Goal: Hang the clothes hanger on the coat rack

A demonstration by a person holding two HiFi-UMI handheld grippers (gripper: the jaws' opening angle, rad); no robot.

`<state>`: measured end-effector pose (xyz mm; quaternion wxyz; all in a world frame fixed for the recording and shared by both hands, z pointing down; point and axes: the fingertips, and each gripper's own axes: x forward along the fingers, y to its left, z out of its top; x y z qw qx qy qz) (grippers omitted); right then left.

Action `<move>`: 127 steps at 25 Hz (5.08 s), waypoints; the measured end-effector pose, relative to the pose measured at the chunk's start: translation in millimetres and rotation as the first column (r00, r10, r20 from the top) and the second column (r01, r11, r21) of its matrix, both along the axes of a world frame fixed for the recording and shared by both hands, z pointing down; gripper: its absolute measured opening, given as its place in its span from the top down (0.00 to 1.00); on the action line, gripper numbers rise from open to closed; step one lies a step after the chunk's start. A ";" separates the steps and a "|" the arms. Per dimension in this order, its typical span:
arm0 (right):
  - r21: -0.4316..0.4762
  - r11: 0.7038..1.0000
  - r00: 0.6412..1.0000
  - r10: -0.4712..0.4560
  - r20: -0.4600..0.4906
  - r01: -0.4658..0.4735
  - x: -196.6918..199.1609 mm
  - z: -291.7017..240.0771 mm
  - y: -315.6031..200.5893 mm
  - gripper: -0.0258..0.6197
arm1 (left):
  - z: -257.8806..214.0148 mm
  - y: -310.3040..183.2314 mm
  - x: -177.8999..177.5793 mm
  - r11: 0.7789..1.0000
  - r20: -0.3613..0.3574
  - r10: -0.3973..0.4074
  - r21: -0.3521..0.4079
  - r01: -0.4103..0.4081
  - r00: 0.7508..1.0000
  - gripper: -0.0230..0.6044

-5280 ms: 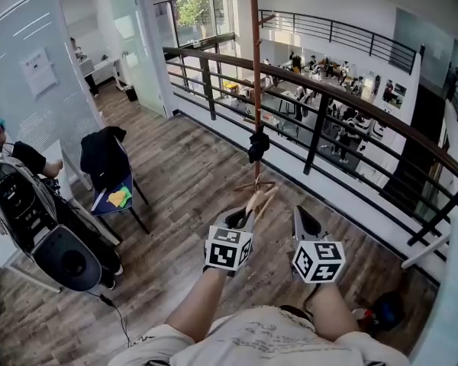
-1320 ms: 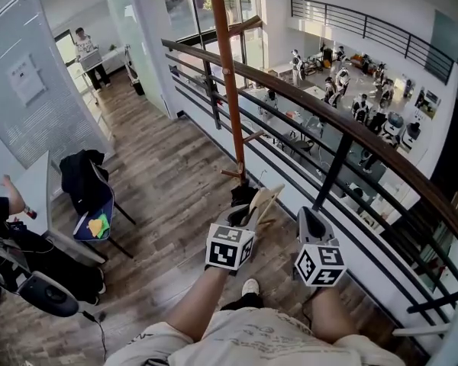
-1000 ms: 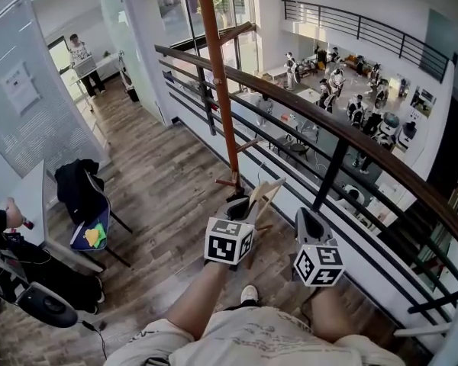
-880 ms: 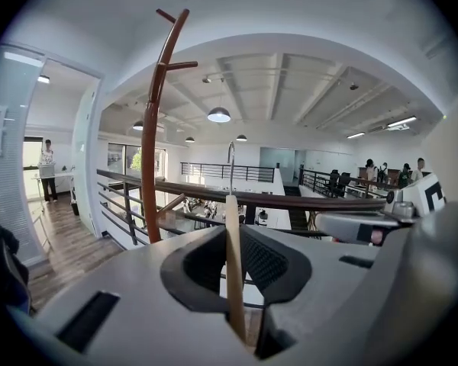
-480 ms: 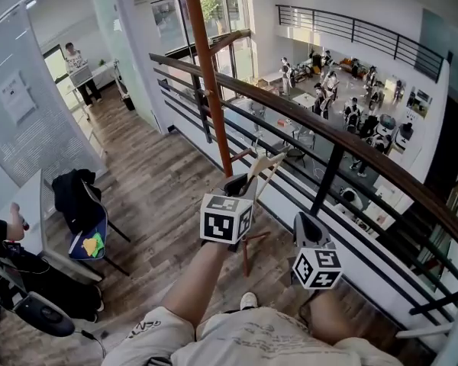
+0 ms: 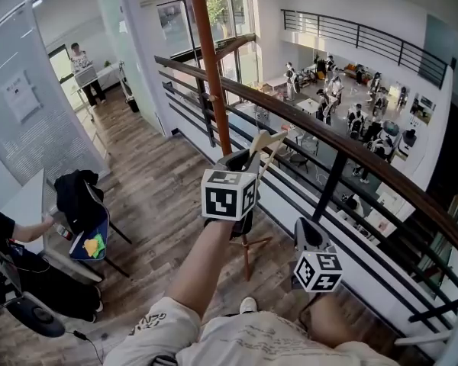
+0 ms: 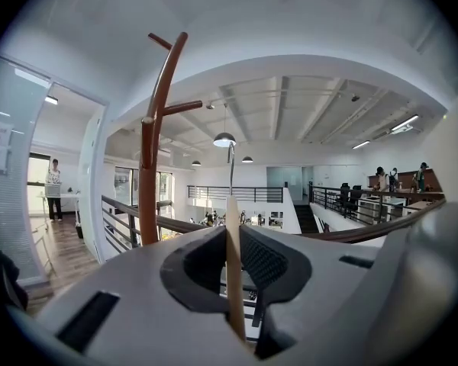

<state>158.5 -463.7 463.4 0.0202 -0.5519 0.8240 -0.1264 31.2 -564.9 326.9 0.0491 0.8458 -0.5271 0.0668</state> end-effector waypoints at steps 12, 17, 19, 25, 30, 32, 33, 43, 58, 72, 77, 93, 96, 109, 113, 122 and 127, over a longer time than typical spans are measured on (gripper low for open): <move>-0.003 1.000 1.000 -0.002 -0.005 0.002 6.9 -2.1 -16.1 0.96 | -43.0 -22.3 -6.0 0.996 -0.031 -0.045 0.072 0.047 0.999 0.88; -0.002 1.000 1.000 -0.008 -0.009 0.007 9.5 -2.1 -22.4 0.96 | -57.0 -28.9 -15.4 0.992 -0.051 -0.081 0.093 0.085 0.995 0.88; -0.001 1.000 1.000 -0.011 -0.013 0.011 8.8 -4.3 -24.6 0.96 | -64.4 -31.6 -19.8 0.990 -0.059 -0.094 0.100 0.099 0.994 0.88; 0.002 1.000 1.000 -0.010 -0.018 0.010 3.5 -8.9 -35.9 0.96 | -84.5 -42.2 -35.1 0.984 -0.080 -0.121 0.124 0.131 0.989 0.88; 0.013 1.000 1.000 -0.011 -0.016 0.011 3.7 -14.7 -43.4 0.96 | -97.5 -49.9 -40.7 0.978 -0.095 -0.144 0.136 0.156 0.985 0.88; 0.012 1.000 1.000 -0.012 -0.015 0.012 2.1 -15.2 -45.0 0.96 | -99.7 -52.2 -43.3 0.977 -0.097 -0.152 0.137 0.165 0.984 0.88; 0.011 1.000 1.000 -0.013 -0.016 0.013 1.6 -15.2 -46.1 0.96 | -101.1 -53.1 -44.2 0.976 -0.099 -0.156 0.139 0.169 0.983 0.88; 0.018 0.999 0.999 -0.032 -0.025 0.032 -8.5 -21.5 -58.2 0.96 | -113.7 -65.1 -44.6 0.975 -0.120 -0.162 0.135 0.178 0.979 0.88; 0.025 0.999 0.999 -0.027 -0.038 0.028 -3.7 -28.7 -56.0 0.96 | -123.3 -75.5 -38.7 0.975 -0.304 -0.199 0.036 0.220 0.932 0.88; 0.024 1.000 1.000 -0.007 -0.019 0.007 15.4 -27.2 -52.2 0.96 | -136.7 -84.5 -33.7 0.962 -0.333 -0.235 0.056 0.268 0.913 0.88; 0.023 1.000 1.000 -0.017 -0.016 0.017 10.7 -27.5 -53.0 0.96 | -136.1 -90.7 -38.3 0.956 -0.341 -0.255 0.052 0.290 0.905 0.87; 0.029 0.999 0.999 -0.027 -0.026 0.028 7.4 -39.4 -49.1 0.96 | -126.7 -106.5 -27.5 0.973 -0.427 -0.229 -0.071 0.220 0.875 0.88; 0.017 1.000 0.999 -0.024 -0.032 0.024 10.1 -35.6 -46.4 0.96 | -121.1 -106.8 -35.5 0.967 -0.443 -0.252 -0.083 0.241 0.860 0.87; -0.007 1.000 0.999 -0.030 -0.044 0.029 13.3 -21.4 -33.0 0.96 | -111.1 -92.7 -53.9 0.961 -0.475 -0.257 -0.031 0.275 0.842 0.86; -0.009 0.999 0.998 -0.033 -0.046 0.033 13.6 -19.1 -29.7 0.96 | -108.3 -87.8 -54.3 0.960 -0.427 -0.247 0.011 0.278 0.870 0.86; -0.017 0.998 0.998 -0.054 -0.044 0.053 4.1 -13.9 -26.8 0.96 | -108.1 -70.6 -61.5 0.954 -0.353 -0.241 0.083 0.287 0.904 0.85; -0.015 0.997 0.997 -0.070 -0.040 0.069 -5.4 -11.3 -26.5 0.96 | -108.4 -56.1 -66.8 0.945 -0.280 -0.247 0.141 0.294 0.927 0.86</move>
